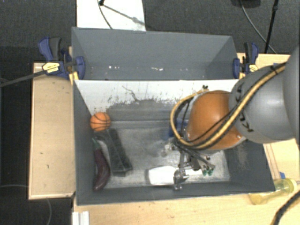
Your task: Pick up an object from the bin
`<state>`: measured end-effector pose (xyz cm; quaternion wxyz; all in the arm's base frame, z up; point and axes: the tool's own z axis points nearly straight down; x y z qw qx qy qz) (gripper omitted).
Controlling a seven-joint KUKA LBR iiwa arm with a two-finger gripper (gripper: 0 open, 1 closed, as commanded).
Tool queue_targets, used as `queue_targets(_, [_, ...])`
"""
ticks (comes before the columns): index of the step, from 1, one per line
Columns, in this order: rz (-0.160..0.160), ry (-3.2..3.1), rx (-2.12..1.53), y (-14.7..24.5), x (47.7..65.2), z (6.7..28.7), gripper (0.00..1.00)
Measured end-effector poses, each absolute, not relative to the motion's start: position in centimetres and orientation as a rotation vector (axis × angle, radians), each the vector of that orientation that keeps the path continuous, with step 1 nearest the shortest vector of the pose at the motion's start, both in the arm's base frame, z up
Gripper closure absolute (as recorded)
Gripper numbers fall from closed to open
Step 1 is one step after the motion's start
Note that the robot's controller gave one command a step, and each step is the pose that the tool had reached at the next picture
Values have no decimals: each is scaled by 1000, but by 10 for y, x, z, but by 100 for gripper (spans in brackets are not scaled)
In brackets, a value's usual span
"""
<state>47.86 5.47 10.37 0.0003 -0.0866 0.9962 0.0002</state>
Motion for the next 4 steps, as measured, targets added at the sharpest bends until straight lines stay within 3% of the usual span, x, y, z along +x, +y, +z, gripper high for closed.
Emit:
queue_targets(1, [2, 3109, -438, 85, 477, 100, 0])
queue_targets(2, [2, 3097, -373, 87, 482, 73, 0])
queue_targets(3, [3, 3057, -662, 80, 480, 72, 100])
queue_targets(4, [3, 3057, -662, 80, 480, 72, 100])
